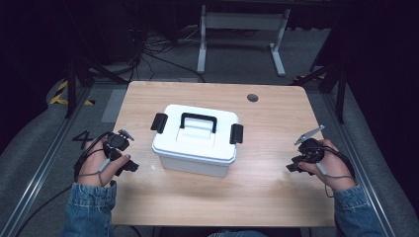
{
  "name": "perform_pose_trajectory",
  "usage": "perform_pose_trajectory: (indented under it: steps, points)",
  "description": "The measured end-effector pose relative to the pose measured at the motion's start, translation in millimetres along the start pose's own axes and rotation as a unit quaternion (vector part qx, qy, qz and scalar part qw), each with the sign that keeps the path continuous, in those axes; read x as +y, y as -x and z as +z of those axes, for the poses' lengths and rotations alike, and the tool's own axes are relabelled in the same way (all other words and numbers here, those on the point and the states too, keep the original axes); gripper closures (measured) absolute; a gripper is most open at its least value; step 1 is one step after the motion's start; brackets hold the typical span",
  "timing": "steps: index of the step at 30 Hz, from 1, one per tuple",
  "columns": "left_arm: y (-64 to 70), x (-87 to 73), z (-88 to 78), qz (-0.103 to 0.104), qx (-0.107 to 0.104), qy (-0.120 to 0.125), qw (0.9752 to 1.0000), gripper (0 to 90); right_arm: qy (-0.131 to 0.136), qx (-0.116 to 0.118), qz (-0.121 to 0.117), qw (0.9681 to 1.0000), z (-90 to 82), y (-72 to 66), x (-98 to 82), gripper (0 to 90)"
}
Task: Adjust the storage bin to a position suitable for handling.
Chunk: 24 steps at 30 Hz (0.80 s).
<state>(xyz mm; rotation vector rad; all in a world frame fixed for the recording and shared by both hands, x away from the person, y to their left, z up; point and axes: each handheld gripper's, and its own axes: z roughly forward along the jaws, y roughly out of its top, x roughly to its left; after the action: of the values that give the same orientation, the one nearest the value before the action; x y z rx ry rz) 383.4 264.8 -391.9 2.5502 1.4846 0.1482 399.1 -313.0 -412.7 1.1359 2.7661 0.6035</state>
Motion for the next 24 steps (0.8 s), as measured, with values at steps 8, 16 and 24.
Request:
perform_pose_trajectory:
  steps: [8,16,24]
  points:
    - [7.7,7.7,2.0,0.023,-0.008,-0.008,0.9997,21.0,0.026,0.005,-0.025,0.9993,-0.8,-2.8,-3.8,51.8]
    - [5.8,10.2,1.1,0.03,-0.003,-0.003,0.9995,20.7,0.044,-0.003,0.002,0.999,-7.8,-4.7,-3.5,54.4]
    - [6.8,10.6,1.1,0.027,-0.008,-0.004,0.9996,20.8,0.05,0.002,0.0,0.9987,-9.0,-7.1,-1.9,55.7]
